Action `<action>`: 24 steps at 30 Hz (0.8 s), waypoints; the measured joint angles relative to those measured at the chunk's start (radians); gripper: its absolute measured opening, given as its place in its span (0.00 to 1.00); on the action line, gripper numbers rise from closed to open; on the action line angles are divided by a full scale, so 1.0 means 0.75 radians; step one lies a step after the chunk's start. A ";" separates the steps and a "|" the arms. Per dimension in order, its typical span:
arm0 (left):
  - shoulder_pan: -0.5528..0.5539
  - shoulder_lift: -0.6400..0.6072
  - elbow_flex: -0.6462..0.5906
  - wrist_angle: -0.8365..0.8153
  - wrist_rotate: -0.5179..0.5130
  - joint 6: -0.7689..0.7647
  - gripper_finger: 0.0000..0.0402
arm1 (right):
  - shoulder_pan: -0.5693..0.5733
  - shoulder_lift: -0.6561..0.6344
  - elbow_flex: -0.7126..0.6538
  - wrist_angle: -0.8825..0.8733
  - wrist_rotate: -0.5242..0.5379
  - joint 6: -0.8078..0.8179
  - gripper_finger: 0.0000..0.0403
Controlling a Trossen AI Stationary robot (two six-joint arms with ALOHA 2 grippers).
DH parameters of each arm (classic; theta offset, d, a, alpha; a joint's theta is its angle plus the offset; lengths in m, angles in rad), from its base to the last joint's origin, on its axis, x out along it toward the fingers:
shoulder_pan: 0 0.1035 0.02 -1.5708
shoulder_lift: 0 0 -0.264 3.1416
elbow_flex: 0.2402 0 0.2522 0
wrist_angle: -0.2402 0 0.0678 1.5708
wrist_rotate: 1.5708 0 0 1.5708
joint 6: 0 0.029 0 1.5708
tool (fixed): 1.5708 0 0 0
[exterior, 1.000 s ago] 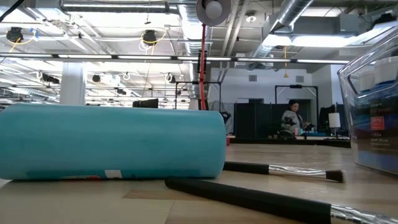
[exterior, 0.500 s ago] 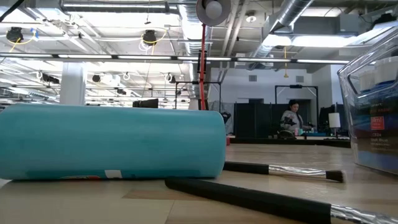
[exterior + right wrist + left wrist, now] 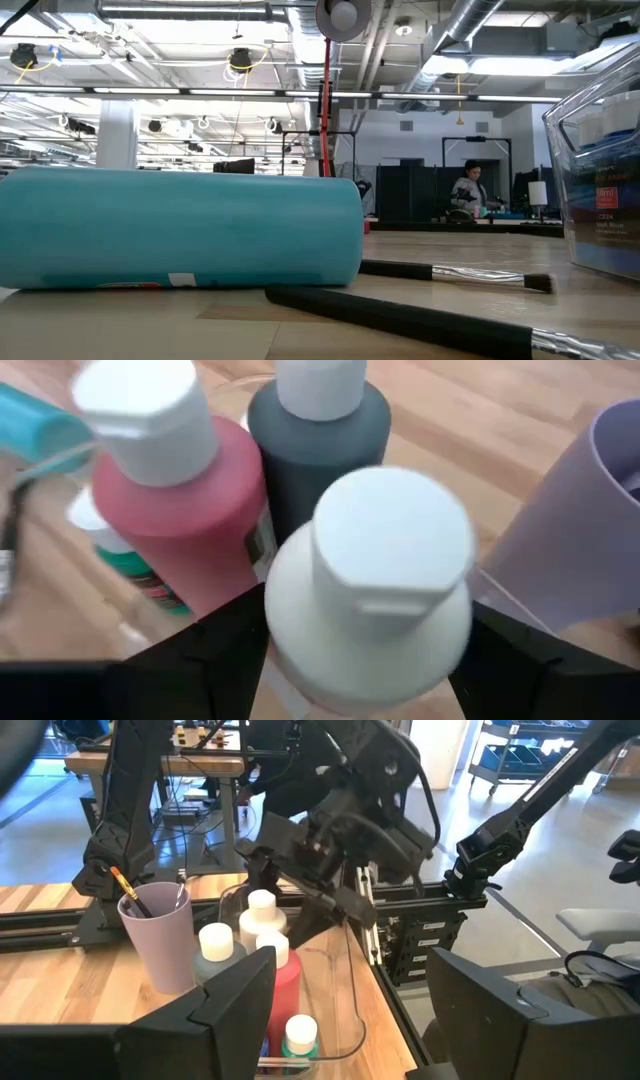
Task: Pick & Place Paint Supplies
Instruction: Put the white paint bottle into the transparent bin
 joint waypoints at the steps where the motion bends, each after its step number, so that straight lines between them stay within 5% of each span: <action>1: 0.000 0.000 0.000 0.000 0.000 0.000 0.59 | 0.000 -0.015 0.000 0.008 0.000 -0.003 0.63; 24: 0.000 0.000 0.000 0.000 0.000 0.000 0.59 | -0.011 -0.181 0.002 0.084 -0.040 -0.027 0.63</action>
